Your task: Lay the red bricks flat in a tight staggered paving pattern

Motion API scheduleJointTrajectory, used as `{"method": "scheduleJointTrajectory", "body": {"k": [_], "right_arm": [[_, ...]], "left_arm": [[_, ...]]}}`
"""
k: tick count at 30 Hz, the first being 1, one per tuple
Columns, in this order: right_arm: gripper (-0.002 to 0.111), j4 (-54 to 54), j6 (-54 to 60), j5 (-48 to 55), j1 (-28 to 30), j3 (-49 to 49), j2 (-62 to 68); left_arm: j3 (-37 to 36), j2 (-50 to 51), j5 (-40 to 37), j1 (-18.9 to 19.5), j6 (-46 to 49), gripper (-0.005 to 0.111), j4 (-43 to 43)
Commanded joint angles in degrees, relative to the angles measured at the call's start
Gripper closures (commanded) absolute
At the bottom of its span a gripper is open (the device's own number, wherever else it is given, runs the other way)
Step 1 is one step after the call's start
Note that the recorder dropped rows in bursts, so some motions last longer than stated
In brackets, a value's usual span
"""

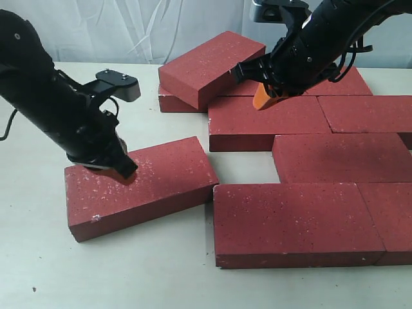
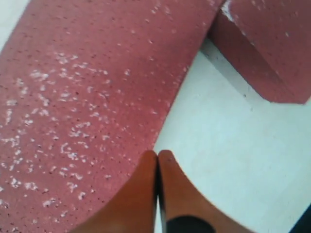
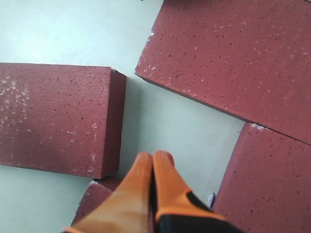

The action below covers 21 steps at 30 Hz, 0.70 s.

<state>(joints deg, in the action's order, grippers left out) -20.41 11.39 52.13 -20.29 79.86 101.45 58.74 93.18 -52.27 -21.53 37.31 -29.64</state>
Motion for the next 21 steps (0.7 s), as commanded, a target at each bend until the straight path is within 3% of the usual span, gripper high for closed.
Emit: {"method": "scheduleJointTrajectory", "body": {"k": [1, 5, 13, 21], "right_arm": [[0.109, 0.0, -0.1, -0.2, 0.2, 0.3, -0.5], [0.109, 0.0, -0.1, 0.0, 0.2, 0.3, -0.5], [0.109, 0.5, -0.1, 0.0, 0.2, 0.3, -0.5], [0.109, 0.6, -0.1, 0.0, 0.2, 0.3, -0.5]], "left_arm": [[0.4, 0.5, -6.7, -0.4, 10.1, 0.107, 0.3], [-0.3, 0.5, -11.0, -0.4, 18.6, 0.107, 5.2], [-4.4, 0.5, -12.9, -0.4, 21.6, 0.107, 9.1], [-7.6, 0.9, -8.7, -0.4, 21.8, 0.107, 12.3]]}}
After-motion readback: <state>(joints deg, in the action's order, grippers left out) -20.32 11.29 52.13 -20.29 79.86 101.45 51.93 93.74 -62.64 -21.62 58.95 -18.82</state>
